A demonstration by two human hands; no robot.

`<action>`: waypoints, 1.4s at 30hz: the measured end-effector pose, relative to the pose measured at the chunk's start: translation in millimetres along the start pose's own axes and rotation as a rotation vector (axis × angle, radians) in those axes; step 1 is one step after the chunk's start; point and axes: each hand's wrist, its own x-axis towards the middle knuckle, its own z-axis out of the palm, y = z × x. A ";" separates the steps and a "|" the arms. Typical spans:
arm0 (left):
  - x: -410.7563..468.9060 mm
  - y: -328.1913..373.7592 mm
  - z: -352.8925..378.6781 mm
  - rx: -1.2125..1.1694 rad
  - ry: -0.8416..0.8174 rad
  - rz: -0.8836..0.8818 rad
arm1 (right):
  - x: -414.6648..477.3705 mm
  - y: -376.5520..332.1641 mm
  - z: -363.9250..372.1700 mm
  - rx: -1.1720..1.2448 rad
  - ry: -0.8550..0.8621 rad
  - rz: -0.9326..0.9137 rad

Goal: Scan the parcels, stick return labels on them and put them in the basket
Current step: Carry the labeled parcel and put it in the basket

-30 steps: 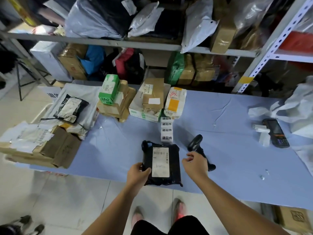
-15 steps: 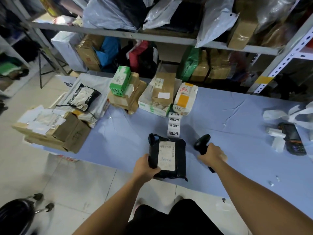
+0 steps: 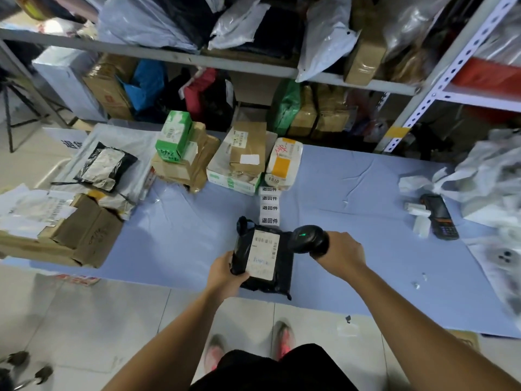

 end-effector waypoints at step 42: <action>2.2 18.3 35.0 -0.006 0.008 -0.233 | -45.7 -23.9 -44.1 0.262 -0.056 0.128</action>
